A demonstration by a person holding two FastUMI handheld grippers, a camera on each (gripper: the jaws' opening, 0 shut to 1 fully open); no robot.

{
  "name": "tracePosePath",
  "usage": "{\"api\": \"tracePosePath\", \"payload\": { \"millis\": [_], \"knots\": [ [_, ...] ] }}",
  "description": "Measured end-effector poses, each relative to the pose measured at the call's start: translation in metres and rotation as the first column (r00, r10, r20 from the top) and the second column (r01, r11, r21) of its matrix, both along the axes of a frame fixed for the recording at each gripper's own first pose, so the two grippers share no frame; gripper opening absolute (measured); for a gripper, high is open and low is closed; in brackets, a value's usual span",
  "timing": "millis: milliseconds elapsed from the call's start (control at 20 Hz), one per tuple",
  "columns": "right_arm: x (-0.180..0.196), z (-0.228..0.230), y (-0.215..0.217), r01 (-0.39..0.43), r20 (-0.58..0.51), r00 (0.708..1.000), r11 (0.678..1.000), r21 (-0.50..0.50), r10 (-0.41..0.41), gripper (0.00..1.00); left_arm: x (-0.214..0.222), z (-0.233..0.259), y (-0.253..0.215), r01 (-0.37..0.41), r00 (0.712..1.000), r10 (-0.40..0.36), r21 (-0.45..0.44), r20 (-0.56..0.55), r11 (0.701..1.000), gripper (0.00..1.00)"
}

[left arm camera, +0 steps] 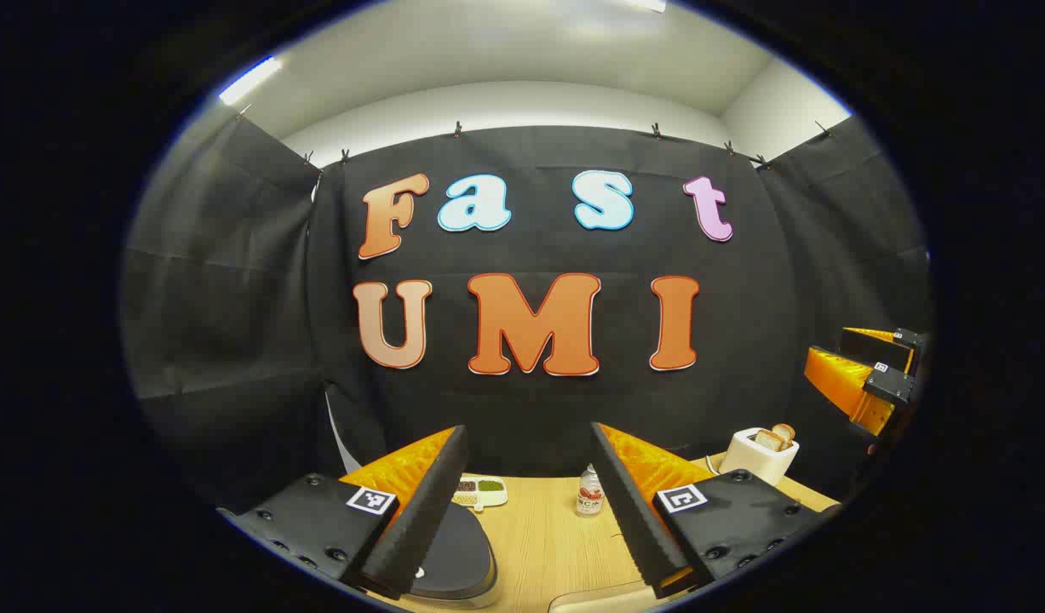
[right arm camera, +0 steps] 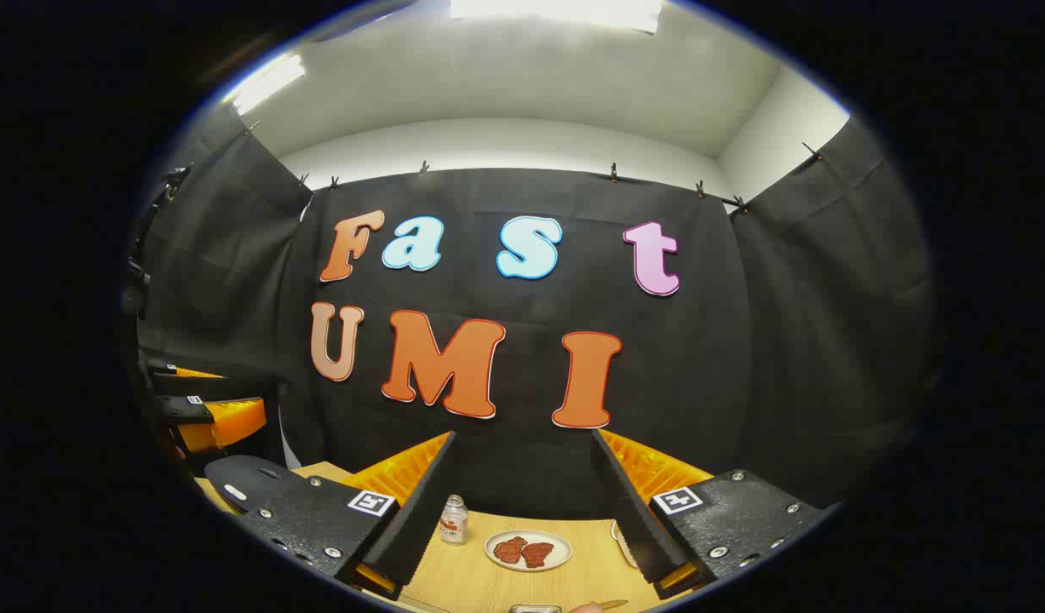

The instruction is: Close the left gripper, press the button to open the rice cooker; take a wooden spoon from the chopstick holder with the right hand, scoop a spoonful of rice and pour it into the rice cooker, then put the wooden spoon back into the chopstick holder.

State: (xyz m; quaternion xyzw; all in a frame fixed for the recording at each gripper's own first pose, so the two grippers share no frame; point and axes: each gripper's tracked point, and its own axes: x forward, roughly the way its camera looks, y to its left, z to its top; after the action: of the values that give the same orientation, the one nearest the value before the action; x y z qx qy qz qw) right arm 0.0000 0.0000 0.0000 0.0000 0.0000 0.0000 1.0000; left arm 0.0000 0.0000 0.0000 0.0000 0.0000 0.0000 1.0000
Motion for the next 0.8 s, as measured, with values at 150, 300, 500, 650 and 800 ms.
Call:
{"api": "tracePosePath", "payload": {
  "millis": [150, 300, 500, 650, 800],
  "knots": [
    [0.003, -0.004, 0.002, -0.009, -0.010, 1.000, 1.000, 0.004, 0.009, 0.96, -0.001, 0.000, 0.002, -0.004, 1.000, 0.004, 0.003, 0.000, 1.000, 0.92],
    [0.007, -0.004, 0.007, -0.017, -0.012, 1.000, 1.000, -0.003, 0.017, 0.96, -0.003, 0.002, 0.004, -0.009, 1.000, 0.009, 0.012, 0.006, 1.000, 0.92],
    [0.004, -0.005, 0.012, -0.029, -0.015, 0.999, 1.000, 0.006, 0.029, 0.94, -0.007, 0.003, 0.005, -0.013, 1.000, 0.013, 0.019, 0.012, 1.000, 0.92],
    [0.002, -0.006, 0.012, -0.031, -0.019, 0.999, 1.000, 0.002, 0.031, 0.94, -0.008, 0.005, 0.003, -0.012, 1.000, 0.011, 0.038, 0.021, 0.999, 0.93],
    [0.000, -0.005, 0.008, -0.022, -0.017, 1.000, 1.000, -0.003, 0.021, 0.94, -0.008, 0.009, -0.005, 0.008, 0.999, -0.010, 0.047, 0.041, 0.999, 0.95]
  ]
}}
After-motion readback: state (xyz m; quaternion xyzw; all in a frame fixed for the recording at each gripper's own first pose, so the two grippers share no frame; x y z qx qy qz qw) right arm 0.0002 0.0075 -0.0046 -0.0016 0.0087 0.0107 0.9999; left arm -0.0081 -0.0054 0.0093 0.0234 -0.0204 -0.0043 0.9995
